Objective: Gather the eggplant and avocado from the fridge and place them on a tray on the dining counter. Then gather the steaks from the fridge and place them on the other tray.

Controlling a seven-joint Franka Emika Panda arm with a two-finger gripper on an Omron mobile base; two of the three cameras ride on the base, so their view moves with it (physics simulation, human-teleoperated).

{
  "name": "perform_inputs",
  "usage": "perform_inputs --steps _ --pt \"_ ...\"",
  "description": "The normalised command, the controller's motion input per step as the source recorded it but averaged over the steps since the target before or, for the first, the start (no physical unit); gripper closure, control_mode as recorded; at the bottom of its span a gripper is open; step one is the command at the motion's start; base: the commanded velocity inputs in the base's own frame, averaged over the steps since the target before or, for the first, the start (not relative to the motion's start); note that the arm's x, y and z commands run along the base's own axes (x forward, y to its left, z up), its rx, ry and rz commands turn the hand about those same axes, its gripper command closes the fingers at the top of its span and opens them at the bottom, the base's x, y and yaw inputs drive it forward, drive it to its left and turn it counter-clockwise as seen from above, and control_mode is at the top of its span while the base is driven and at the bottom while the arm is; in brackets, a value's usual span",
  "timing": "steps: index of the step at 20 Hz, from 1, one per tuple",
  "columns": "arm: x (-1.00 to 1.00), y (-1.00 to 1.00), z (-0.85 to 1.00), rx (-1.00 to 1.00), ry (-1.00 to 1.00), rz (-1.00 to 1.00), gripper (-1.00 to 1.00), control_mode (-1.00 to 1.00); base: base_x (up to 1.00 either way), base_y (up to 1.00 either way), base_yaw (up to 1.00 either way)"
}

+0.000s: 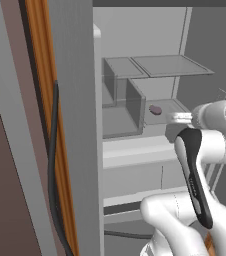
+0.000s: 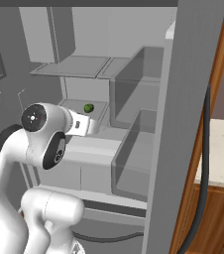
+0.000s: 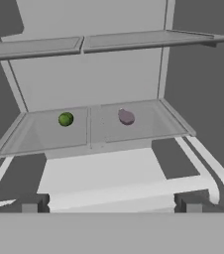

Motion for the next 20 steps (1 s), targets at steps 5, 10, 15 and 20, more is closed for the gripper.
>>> perform_inputs --steps 5,10,15,20 --pt "0.35 0.0 -0.07 0.0 -0.03 0.0 -1.0 -1.0 0.0 0.0 0.0" --pt "0.49 0.0 -0.02 0.0 0.0 0.0 -1.0 -1.0 0.0 0.0 0.0" --pt "0.45 -0.14 0.0 0.0 0.0 0.0 -1.0 -1.0 0.0 0.0 0.0" --pt "0.47 -0.29 -0.06 0.0 0.0 0.0 -1.0 -1.0 0.0 0.0 0.0"
